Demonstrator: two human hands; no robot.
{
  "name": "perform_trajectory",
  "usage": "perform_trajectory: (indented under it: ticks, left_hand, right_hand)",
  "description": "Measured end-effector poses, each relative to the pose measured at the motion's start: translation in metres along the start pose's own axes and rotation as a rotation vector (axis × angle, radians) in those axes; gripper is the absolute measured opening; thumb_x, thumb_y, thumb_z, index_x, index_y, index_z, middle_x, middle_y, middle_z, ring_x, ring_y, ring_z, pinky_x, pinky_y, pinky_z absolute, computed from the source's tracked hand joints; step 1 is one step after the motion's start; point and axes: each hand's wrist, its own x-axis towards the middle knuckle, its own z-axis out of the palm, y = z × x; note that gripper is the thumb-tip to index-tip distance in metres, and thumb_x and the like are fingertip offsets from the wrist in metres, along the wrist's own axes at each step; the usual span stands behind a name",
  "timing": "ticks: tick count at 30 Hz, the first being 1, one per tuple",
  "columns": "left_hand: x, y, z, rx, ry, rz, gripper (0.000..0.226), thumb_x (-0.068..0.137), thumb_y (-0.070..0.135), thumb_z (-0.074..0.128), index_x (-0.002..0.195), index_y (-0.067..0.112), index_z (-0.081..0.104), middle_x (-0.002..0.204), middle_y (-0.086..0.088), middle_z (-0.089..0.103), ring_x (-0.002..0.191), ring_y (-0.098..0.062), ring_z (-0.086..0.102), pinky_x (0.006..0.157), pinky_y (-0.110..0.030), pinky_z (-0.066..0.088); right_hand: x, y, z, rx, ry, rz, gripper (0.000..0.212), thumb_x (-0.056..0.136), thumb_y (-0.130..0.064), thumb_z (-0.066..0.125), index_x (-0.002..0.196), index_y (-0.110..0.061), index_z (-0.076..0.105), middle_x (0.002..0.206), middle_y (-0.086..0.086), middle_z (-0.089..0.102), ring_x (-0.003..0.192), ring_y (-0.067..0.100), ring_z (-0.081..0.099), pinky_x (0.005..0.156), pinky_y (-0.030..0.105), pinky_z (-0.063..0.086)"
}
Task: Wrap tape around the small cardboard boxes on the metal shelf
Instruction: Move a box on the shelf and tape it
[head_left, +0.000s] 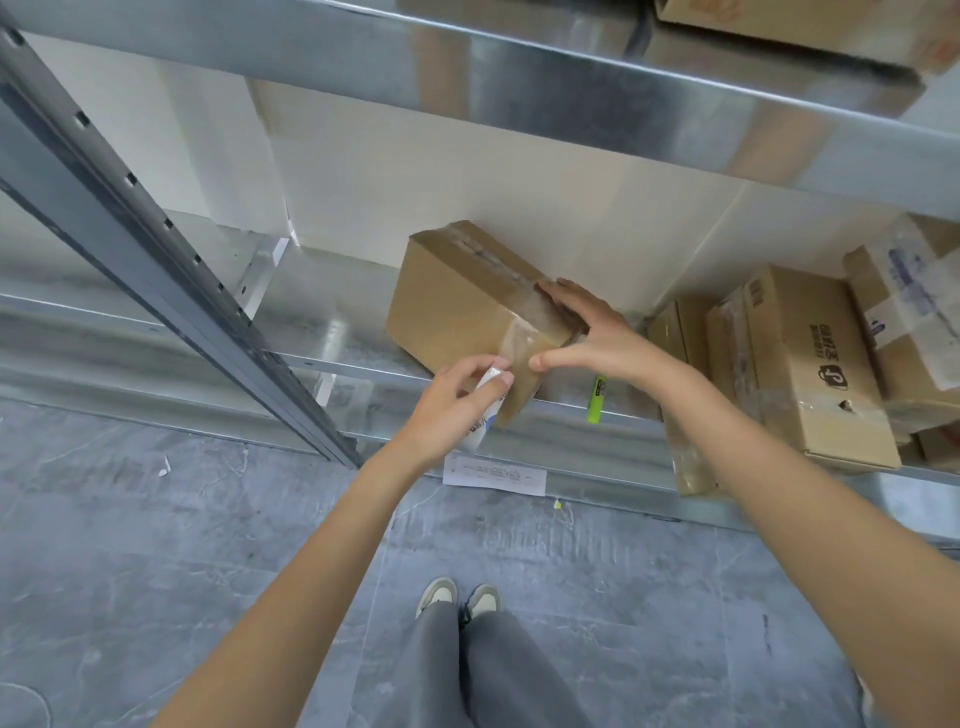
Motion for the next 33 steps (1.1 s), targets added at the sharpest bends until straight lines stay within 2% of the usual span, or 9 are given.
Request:
perform_trajectory:
  ticks: [5,10,12,16,20,23,27,30,33]
  left_hand:
    - [0.0,0.021,-0.008,0.026,0.055,0.023,0.035,0.085,0.052,0.067,0.114,0.032,0.066,0.11,0.011,0.064,0.087,-0.013,0.066,0.084,-0.024,0.051]
    - [0.021,0.063,-0.02,0.329,0.005,-0.005,0.053,0.088,0.064,0.052,0.09,0.014,0.071,0.061,0.013,0.06,0.06,-0.013,0.055,0.064,-0.027,0.042]
    - [0.032,0.08,-0.024,0.531,-0.023,-0.021,0.052,0.081,0.071,0.055,0.073,0.021,0.065,0.047,0.016,0.056,0.054,-0.01,0.056,0.057,-0.026,0.038]
    - [0.054,0.093,-0.027,0.903,0.002,0.007,0.045,0.074,0.069,0.059,0.077,0.024,0.064,0.077,0.006,0.065,0.078,-0.017,0.063,0.068,-0.032,0.049]
    - [0.063,0.089,-0.02,0.798,-0.021,0.009,0.037,0.075,0.062,0.065,0.064,0.027,0.056,0.069,0.009,0.061,0.071,-0.015,0.059,0.062,-0.029,0.04]
    - [0.065,0.09,-0.017,0.71,-0.036,0.016,0.042,0.077,0.059,0.065,0.07,0.018,0.063,0.065,0.007,0.061,0.066,-0.012,0.057,0.057,-0.028,0.038]
    - [0.062,0.093,-0.021,0.595,-0.126,-0.071,0.042,0.085,0.052,0.058,0.091,0.012,0.066,0.083,-0.002,0.065,0.075,-0.018,0.061,0.071,-0.031,0.049]
    - [0.056,0.093,-0.022,0.557,-0.209,-0.151,0.031,0.091,0.041,0.057,0.107,0.016,0.067,0.104,-0.006,0.069,0.081,-0.018,0.069,0.082,-0.034,0.054]
    - [0.05,0.094,-0.023,0.498,-0.203,-0.151,0.031,0.091,0.044,0.062,0.107,0.017,0.066,0.103,-0.008,0.069,0.088,-0.023,0.072,0.082,-0.035,0.056]
  right_hand:
    - [-0.003,0.01,0.001,0.268,-0.038,0.083,0.091,0.062,-0.035,0.084,0.143,-0.038,0.042,0.14,-0.02,0.049,0.127,-0.001,0.046,0.112,0.027,0.035]
    - [-0.007,0.025,0.025,0.57,-0.129,0.167,0.066,0.067,-0.039,0.077,0.13,-0.039,0.057,0.121,-0.011,0.067,0.11,0.007,0.063,0.101,0.037,0.048]
    - [-0.009,0.03,0.04,0.699,-0.093,0.204,0.052,0.068,-0.04,0.076,0.119,-0.04,0.064,0.109,-0.011,0.071,0.099,0.005,0.067,0.091,0.031,0.052]
    - [-0.016,0.032,0.065,0.727,0.016,0.264,0.033,0.069,-0.049,0.067,0.1,-0.04,0.07,0.101,-0.016,0.072,0.099,0.005,0.064,0.084,0.022,0.047]
    - [-0.024,0.027,0.079,0.665,0.088,0.354,0.047,0.063,-0.06,0.061,0.105,-0.038,0.064,0.092,-0.035,0.067,0.105,0.004,0.056,0.075,0.01,0.034]
    - [-0.029,0.024,0.08,0.465,0.237,0.229,0.086,0.074,-0.058,0.067,0.149,-0.033,0.031,0.142,-0.02,0.043,0.125,-0.003,0.038,0.092,0.005,0.029]
    - [-0.029,0.013,0.078,-0.078,0.295,-0.057,0.122,0.064,-0.081,0.059,0.155,-0.022,0.002,0.162,-0.006,0.007,0.148,0.005,0.002,0.119,0.028,0.004]
    - [-0.027,0.006,0.084,-0.234,0.247,-0.066,0.132,0.059,-0.084,0.06,0.155,-0.015,0.001,0.163,-0.002,0.005,0.149,0.008,0.0,0.121,0.035,-0.002]
    - [-0.022,0.002,0.081,-0.241,0.26,-0.035,0.13,0.061,-0.078,0.066,0.155,-0.011,0.006,0.163,0.002,0.007,0.149,0.012,0.004,0.122,0.038,0.003]
